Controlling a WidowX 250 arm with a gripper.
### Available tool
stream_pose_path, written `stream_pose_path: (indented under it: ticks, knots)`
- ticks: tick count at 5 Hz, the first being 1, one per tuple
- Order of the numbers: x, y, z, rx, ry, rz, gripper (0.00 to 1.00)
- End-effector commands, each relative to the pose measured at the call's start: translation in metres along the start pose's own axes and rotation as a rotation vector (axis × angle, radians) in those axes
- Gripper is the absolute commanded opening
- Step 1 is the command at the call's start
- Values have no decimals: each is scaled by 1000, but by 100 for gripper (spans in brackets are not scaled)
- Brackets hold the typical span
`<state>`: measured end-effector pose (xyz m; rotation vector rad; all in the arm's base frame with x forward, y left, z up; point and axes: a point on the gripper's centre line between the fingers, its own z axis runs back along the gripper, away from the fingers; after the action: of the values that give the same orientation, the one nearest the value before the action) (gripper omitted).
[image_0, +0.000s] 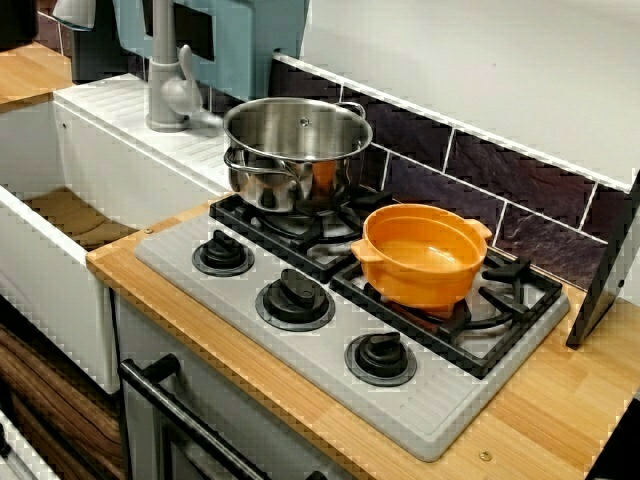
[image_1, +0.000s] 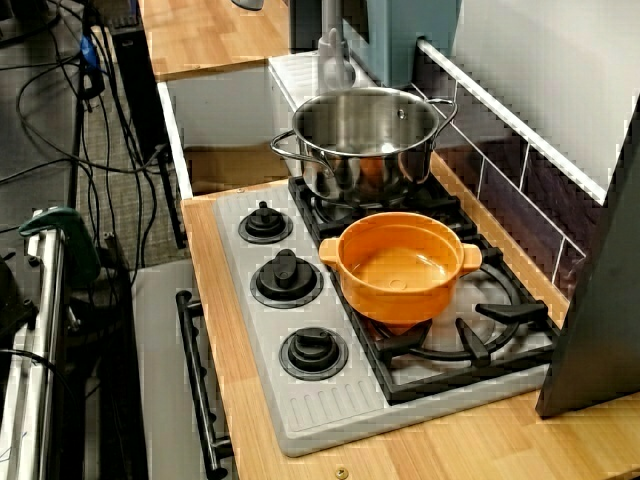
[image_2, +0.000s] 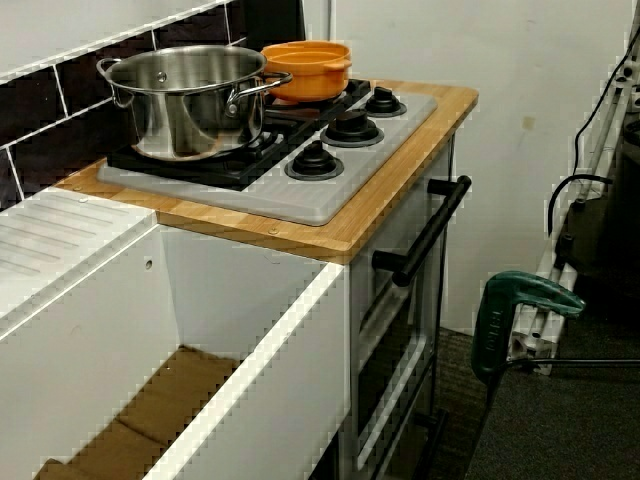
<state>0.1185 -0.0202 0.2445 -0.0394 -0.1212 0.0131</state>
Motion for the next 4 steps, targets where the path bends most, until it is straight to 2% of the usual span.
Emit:
stream_pose_path:
  ticks: [1, 2, 3, 4]
  knots:
    - [0, 0, 0, 0, 0, 0, 100]
    - [9, -32, -10, 71, 26, -102, 100]
    - [24, -50, -21, 97, 77, -181, 100]
    - [45, -64, -34, 120, 96, -236, 100]
